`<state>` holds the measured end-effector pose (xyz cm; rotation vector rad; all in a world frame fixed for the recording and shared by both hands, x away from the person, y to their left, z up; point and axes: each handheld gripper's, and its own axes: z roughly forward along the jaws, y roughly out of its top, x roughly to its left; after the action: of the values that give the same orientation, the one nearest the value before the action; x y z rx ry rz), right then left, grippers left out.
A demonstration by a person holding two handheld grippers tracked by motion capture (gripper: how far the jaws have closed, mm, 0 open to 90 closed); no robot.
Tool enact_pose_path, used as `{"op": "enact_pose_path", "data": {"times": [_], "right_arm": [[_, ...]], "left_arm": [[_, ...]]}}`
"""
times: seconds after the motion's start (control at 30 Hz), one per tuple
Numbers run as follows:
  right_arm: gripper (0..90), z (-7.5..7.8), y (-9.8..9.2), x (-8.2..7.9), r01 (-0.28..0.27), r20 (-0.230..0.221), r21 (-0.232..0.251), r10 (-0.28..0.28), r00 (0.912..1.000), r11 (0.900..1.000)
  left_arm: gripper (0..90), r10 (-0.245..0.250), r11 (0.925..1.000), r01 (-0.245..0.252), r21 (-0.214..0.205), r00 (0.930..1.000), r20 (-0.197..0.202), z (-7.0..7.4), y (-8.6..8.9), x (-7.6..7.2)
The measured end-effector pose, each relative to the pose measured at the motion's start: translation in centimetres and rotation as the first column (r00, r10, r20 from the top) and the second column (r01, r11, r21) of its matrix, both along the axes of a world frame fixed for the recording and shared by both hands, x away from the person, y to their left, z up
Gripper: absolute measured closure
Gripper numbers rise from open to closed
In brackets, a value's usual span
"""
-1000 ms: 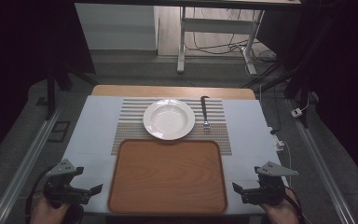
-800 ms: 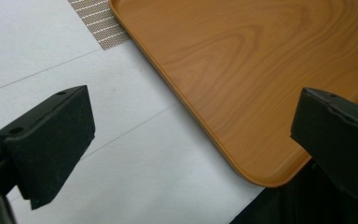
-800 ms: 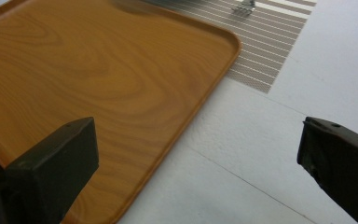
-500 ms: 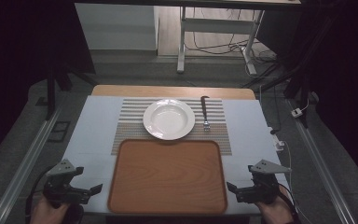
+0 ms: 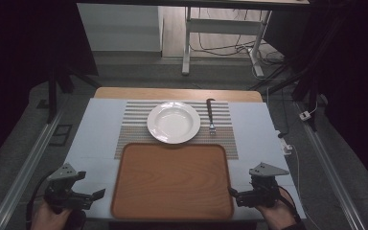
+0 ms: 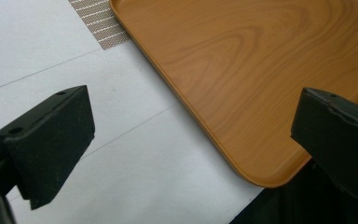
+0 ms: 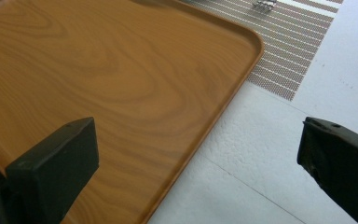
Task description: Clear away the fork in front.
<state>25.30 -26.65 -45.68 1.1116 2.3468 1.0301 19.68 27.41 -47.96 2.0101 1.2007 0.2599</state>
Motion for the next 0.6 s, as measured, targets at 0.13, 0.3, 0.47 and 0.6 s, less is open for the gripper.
{"op": "enact_pose_path", "data": {"times": [0.13,0.3,0.47,0.6], "right_arm": [[0.0,-0.2,0.4,0.1,0.000,0.002,-0.016,0.000,1.0000,0.9999],[0.0,-0.4,1.2,0.5,-0.017,0.005,-0.045,0.017,0.9998,0.9988],[0.0,-0.6,1.8,0.8,-0.038,0.007,-0.072,0.039,0.9992,0.9967],[0.0,-0.8,2.2,1.2,-0.050,-0.001,-0.097,0.050,0.9987,0.9940]], "left_arm": [[0.0,-0.001,1.0000,0.001,0.000,1.0000,0.000,0.0,0.0,0.0],[0.0,-0.002,1.0000,0.002,0.000,1.0000,0.000,0.0,0.0,0.0],[0.0,-0.007,1.0000,0.007,0.001,1.0000,-0.002,0.0,0.0,0.0],[0.0,-0.009,1.0000,0.009,0.003,1.0000,-0.003,0.0,-0.1,0.0]]}}
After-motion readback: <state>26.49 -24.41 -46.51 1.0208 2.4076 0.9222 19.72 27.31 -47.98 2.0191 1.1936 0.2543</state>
